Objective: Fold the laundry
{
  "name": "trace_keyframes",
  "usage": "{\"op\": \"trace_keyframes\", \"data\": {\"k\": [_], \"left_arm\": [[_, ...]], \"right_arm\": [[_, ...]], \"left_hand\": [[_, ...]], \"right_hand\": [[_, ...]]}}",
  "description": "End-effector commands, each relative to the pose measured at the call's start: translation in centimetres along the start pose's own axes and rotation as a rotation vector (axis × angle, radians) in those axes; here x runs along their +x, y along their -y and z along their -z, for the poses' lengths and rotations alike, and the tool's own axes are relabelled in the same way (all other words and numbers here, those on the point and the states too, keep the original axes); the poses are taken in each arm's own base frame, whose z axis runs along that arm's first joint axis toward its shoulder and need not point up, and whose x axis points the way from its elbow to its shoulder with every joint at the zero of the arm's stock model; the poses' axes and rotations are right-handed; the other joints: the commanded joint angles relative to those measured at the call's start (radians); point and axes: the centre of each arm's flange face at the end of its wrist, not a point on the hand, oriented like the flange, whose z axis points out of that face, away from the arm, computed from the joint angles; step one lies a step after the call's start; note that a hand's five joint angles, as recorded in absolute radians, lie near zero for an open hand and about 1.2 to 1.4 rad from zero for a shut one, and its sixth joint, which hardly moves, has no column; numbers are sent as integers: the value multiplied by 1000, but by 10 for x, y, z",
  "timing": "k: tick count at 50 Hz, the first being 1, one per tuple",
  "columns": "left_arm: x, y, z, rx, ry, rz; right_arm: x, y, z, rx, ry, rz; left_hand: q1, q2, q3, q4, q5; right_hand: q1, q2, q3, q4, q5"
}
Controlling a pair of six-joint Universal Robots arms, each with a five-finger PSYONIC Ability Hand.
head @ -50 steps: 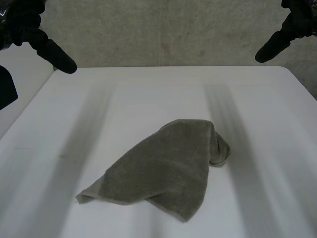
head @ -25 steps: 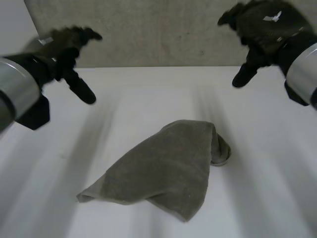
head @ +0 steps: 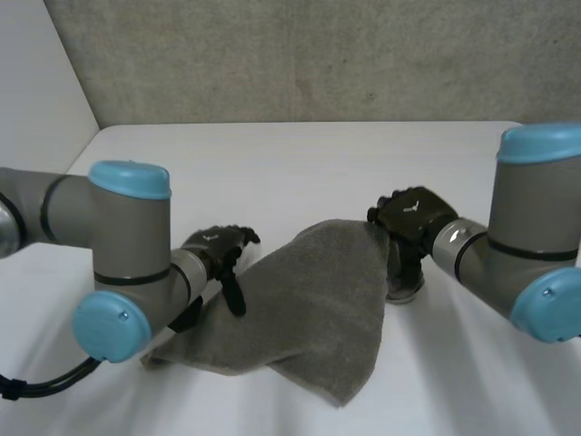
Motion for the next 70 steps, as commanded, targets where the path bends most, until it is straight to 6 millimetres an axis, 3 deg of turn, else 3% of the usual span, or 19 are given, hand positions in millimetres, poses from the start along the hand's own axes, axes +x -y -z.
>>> {"op": "trace_keyframes", "data": {"k": [1,4,8,10,13,15,16,18,22,27,29,31,32,37,45,49,53,61,70], "left_arm": [[4,-11,-7,-20,-10,-8],[7,-4,-9,31,-19,-17],[10,18,-10,136,-23,-28],[12,58,-7,293,-25,-27],[13,85,-1,387,-28,-30],[16,141,19,584,-31,-49],[16,141,19,586,-31,-49],[17,187,46,766,-26,-71],[18,207,65,860,-22,-83],[17,185,61,790,-12,-92],[16,165,53,724,-12,-92],[13,119,37,575,-9,-95],[13,119,37,574,-9,-95],[10,27,25,289,-13,-96],[35,-38,48,103,-88,-140],[38,-43,62,76,-101,-148],[38,-32,78,88,-99,-155],[36,11,89,219,-90,-144],[40,59,66,368,-96,-133]], "right_arm": [[-9,-23,-28,31,-18,-6],[-3,-17,-39,115,-70,6],[11,4,-44,239,-149,20],[29,37,-42,389,-227,28],[52,78,-33,573,-333,43],[63,98,-26,682,-393,56],[63,99,-26,683,-394,56],[82,134,-6,881,-514,86],[82,147,7,948,-533,96],[67,126,-2,851,-462,85],[48,98,-12,736,-368,74],[40,83,-16,685,-320,71],[39,83,-16,684,-319,71],[-5,21,-34,500,-96,51],[-43,-35,-30,194,88,42],[-42,-32,-20,142,110,58],[-33,-17,2,111,120,45],[-18,3,22,146,89,-28],[23,-5,22,133,-2,-269]], "left_hand": [[519,524,524,524,529],[1178,1183,1183,1183,1188],[1182,1186,1186,1186,1191],[1182,1186,1186,1186,1191],[1182,1186,1186,1186,1191],[1182,1186,1186,1186,1191],[1182,1186,1186,1186,1191],[1182,1186,1186,1186,1191],[1182,1186,1186,1186,1191],[1182,1186,1186,1186,1191],[1182,1186,1186,1186,1191],[1182,1186,1186,1186,1191],[1182,1186,1186,1186,1191],[1182,1186,1186,1186,1191],[1182,1186,1186,1186,1191],[1050,1055,1054,1055,1060],[406,411,411,411,416],[190,195,194,195,200],[207,212,212,212,217]], "right_hand": [[540,509,523,504,497],[1197,1165,1180,1160,1153],[1200,1168,1183,1163,1156],[1200,1168,1183,1163,1156],[1200,1168,1183,1163,1156],[1200,1168,1183,1163,1156],[1200,1168,1183,1163,1156],[1200,1168,1183,1163,1156],[1200,1168,1183,1163,1156],[1200,1168,1183,1163,1156],[1200,1168,1183,1163,1156],[1200,1168,1183,1163,1156],[1200,1168,1183,1163,1156],[1200,1168,1183,1163,1156],[1200,1168,1183,1163,1156],[1200,1168,1183,1163,1156],[542,511,525,506,499],[45,13,28,8,1],[-9,-40,-26,-45,-52]]}}
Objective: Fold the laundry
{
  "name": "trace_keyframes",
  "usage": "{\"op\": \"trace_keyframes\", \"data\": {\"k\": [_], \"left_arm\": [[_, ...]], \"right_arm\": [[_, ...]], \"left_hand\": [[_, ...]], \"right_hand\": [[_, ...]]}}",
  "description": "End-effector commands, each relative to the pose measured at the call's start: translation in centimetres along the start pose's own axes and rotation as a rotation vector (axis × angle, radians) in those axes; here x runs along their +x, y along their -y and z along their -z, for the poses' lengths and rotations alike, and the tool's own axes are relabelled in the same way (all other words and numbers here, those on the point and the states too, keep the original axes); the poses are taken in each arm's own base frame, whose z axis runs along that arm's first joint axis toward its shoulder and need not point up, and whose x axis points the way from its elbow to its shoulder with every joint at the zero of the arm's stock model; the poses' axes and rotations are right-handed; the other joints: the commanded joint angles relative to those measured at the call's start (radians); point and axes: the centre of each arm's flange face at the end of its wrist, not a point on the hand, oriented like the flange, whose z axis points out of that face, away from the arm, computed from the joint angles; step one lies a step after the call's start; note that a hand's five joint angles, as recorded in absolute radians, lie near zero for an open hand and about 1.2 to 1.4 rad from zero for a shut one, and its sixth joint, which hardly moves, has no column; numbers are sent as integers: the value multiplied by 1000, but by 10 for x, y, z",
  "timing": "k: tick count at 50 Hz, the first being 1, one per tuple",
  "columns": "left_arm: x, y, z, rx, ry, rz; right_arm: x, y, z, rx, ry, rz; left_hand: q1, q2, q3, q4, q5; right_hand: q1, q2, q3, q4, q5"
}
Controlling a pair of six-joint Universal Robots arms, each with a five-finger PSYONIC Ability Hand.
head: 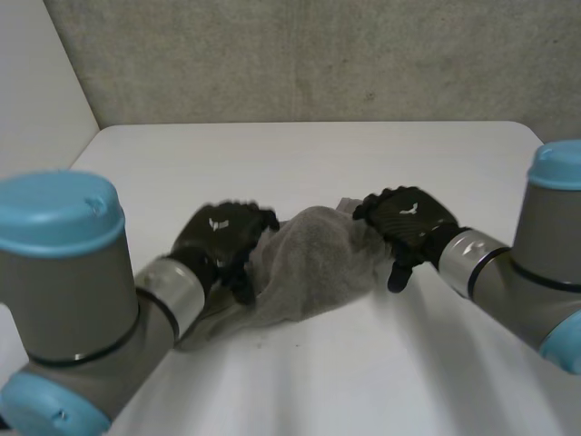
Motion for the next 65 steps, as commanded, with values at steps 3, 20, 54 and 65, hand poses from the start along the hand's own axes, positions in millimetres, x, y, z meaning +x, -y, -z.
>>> {"op": "trace_keyframes", "data": {"k": [3,20,54,65], "left_arm": [[-2,27,-51,113,-9,5],[10,-21,-128,3,-158,7],[-18,58,-155,330,90,-279],[-42,171,-94,740,308,-251]], "right_arm": [[35,-7,4,-6,-92,-178],[50,-20,2,-42,-118,-205],[83,44,-110,368,-271,-62],[83,148,-64,862,-425,134]], "left_hand": [[40,47,46,48,50],[34,41,40,42,44],[1012,1018,1018,1019,1021],[1012,1018,1018,1019,1021]], "right_hand": [[-26,-48,-32,-51,-59],[-39,-61,-45,-64,-72],[1182,1160,1176,1158,1150],[1182,1160,1176,1158,1150]]}}
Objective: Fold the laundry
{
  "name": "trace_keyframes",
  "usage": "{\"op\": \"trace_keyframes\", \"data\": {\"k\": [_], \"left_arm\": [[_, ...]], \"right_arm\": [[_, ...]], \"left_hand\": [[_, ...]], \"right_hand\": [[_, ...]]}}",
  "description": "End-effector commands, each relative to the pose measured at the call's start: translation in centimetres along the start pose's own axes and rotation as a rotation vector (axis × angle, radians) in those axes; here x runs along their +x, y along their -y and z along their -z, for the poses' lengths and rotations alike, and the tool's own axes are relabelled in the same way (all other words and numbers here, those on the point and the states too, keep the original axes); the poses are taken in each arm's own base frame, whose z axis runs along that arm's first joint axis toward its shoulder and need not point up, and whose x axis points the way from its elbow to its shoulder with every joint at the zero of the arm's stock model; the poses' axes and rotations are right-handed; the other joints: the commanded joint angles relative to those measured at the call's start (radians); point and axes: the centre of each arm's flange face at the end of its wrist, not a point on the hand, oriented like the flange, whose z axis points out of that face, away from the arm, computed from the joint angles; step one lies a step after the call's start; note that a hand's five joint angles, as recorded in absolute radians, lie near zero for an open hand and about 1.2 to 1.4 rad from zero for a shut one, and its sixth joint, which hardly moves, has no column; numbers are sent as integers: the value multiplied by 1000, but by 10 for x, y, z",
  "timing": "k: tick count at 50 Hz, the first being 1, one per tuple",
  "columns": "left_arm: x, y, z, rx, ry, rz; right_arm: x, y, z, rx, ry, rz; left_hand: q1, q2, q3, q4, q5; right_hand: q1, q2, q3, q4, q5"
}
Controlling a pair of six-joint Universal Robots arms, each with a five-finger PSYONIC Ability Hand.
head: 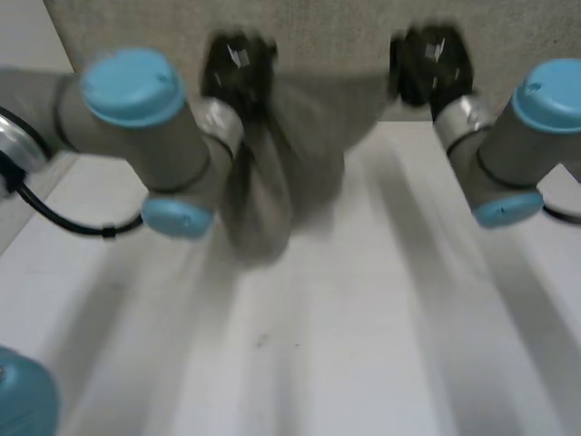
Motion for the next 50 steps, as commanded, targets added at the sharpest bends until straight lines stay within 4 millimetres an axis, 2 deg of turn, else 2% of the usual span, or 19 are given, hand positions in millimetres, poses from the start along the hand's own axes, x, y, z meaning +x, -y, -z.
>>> {"op": "trace_keyframes", "data": {"k": [1,3,5,6,8,9,10,11,13,14,16,18,19,21,24,30,35,43,50], "left_arm": [[-27,52,8,139,98,13],[-24,45,19,101,81,10],[-10,19,45,-15,26,1],[-10,19,45,-15,26,1],[5,-22,77,-170,-30,-11],[5,-22,78,-170,-30,-11],[13,-43,96,-253,-61,-19],[13,-43,96,-253,-61,-19],[26,-79,136,-403,-122,-31],[26,-79,136,-403,-122,-31],[41,-96,171,-502,-188,-42],[49,-100,187,-538,-226,-43],[49,-100,187,-538,-226,-43],[61,-97,208,-569,-279,-41],[63,-84,220,-592,-302,-43],[52,-54,219,-581,-283,-43],[32,-22,193,-478,-207,-20],[-15,-17,141,-398,-71,5],[-1,-36,119,-393,-220,93]], "right_arm": [[-8,47,1,211,-29,34],[-30,33,19,137,32,9],[-41,24,31,86,72,-2],[-41,24,32,86,72,-2],[-62,2,58,-39,163,-22],[-62,2,58,-40,163,-22],[-70,-11,72,-116,203,-36],[-76,-23,86,-191,239,-51],[-83,-33,100,-267,278,-62],[-83,-34,100,-268,278,-62],[-94,-57,126,-424,342,-62],[-97,-65,137,-491,373,-49],[-100,-69,147,-544,404,-28],[-101,-70,154,-582,431,-7],[-97,-70,161,-629,458,23],[-92,-59,163,-627,463,37],[-90,-46,167,-605,473,34],[-91,-40,175,-585,523,10],[-90,-43,178,-590,528,4]], "left_hand": [[247,191,205,184,220],[247,191,205,184,220],[247,191,205,184,220],[247,191,205,184,220],[247,191,205,184,220],[247,191,205,184,220],[247,191,205,184,220],[247,191,205,184,220],[247,191,205,184,220],[247,191,205,184,220],[5,-51,-37,-58,-22],[-173,-229,-215,-237,-201],[-175,-231,-217,-239,-203],[-511,-568,-553,-575,-539],[-551,-607,-593,-614,-578],[-657,-713,-698,-720,-684],[-747,-803,-789,-811,-775],[-803,-859,-845,-867,-831],[-792,-848,-834,-855,-819]], "right_hand": [[443,220,214,208,238],[443,220,214,208,238],[443,220,214,208,238],[443,220,214,208,238],[443,220,214,208,238],[443,220,214,208,238],[443,220,214,208,238],[443,220,214,208,238],[443,220,214,208,238],[443,220,214,208,238],[443,220,214,208,238],[443,220,214,208,238],[443,220,214,208,238],[443,220,214,208,238],[443,220,214,208,238],[443,220,214,208,238],[443,220,214,208,238],[443,220,214,208,238],[443,220,214,208,238]]}}
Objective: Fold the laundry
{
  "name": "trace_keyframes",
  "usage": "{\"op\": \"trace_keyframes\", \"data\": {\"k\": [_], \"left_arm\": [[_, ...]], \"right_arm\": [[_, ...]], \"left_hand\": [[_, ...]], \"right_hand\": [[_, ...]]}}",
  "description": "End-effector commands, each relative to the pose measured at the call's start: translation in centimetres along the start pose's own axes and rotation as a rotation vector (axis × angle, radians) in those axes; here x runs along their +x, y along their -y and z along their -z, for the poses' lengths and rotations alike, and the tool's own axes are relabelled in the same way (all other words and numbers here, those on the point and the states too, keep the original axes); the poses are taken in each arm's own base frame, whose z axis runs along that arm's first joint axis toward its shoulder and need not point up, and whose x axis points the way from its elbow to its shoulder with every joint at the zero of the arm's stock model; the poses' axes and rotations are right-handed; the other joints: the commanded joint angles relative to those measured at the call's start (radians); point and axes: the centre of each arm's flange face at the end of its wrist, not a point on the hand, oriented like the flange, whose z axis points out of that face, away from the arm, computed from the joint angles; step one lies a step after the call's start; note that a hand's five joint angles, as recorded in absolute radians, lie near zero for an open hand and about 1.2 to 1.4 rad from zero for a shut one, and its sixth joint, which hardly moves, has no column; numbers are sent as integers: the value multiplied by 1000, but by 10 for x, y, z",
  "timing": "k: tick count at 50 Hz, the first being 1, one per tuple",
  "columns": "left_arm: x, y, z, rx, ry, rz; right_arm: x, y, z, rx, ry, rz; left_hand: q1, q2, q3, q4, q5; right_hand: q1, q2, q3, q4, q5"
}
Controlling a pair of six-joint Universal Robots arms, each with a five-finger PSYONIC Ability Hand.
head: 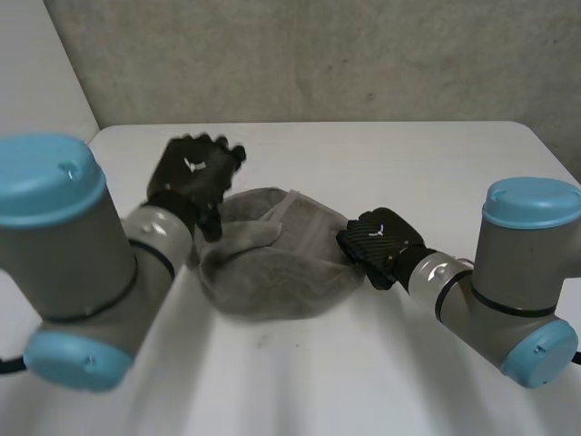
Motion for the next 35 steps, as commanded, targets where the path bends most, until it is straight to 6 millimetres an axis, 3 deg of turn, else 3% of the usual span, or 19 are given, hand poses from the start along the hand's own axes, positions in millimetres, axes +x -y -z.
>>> {"op": "trace_keyframes", "data": {"k": [1,9,15,25,35], "left_arm": [[14,-17,-30,-23,-190,59],[26,-46,-41,-187,-274,64],[21,-55,-52,-210,-257,52],[22,-86,-65,-251,-286,-191],[9,-91,-66,-294,-199,-267]], "right_arm": [[-1,-4,0,-3,11,-5],[-1,-6,0,-6,11,-7],[1,-5,-1,-1,5,-5],[7,-10,-2,-11,-8,-5],[7,-12,-3,-18,-5,46]], "left_hand": [[42,47,46,47,51],[71,76,75,76,80],[71,76,75,76,80],[71,76,75,76,80],[150,155,154,155,159]], "right_hand": [[426,220,209,204,225],[426,220,209,204,225],[426,220,209,204,225],[426,220,209,204,225],[426,220,209,204,225]]}}
